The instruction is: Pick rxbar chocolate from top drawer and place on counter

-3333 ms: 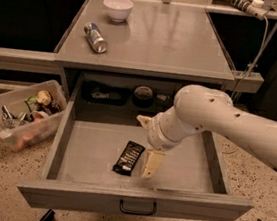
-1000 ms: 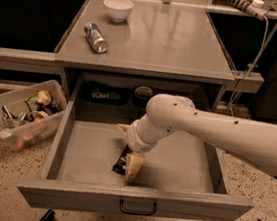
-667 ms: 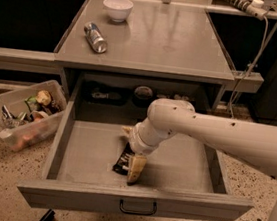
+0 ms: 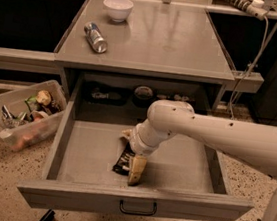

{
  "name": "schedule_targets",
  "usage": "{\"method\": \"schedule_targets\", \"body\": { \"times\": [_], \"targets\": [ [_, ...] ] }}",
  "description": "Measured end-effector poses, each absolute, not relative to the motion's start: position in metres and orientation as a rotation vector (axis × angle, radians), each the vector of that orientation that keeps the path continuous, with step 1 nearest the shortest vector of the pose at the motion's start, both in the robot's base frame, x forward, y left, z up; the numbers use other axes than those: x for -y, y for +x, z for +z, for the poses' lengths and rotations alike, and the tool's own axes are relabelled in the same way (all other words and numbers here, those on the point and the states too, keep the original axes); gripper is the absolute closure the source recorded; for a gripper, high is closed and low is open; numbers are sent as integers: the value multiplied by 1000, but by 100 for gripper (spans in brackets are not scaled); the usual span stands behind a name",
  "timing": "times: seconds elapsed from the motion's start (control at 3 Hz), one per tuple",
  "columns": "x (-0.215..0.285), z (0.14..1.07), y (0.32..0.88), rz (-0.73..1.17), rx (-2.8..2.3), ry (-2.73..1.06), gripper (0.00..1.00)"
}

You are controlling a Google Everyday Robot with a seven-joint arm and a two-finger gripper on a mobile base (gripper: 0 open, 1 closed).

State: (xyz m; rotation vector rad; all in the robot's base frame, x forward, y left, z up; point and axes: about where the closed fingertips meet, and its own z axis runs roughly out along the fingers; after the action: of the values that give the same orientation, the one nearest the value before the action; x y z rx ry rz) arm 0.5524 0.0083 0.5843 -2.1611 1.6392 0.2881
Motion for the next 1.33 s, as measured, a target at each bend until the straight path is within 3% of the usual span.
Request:
{"method": "schedule_targets", "body": {
  "times": [1.0, 1.33],
  "targets": [
    [-8, 584, 552, 288, -1639, -2161, 87],
    [-8, 584, 552, 288, -1639, -2161, 100]
  ]
}}
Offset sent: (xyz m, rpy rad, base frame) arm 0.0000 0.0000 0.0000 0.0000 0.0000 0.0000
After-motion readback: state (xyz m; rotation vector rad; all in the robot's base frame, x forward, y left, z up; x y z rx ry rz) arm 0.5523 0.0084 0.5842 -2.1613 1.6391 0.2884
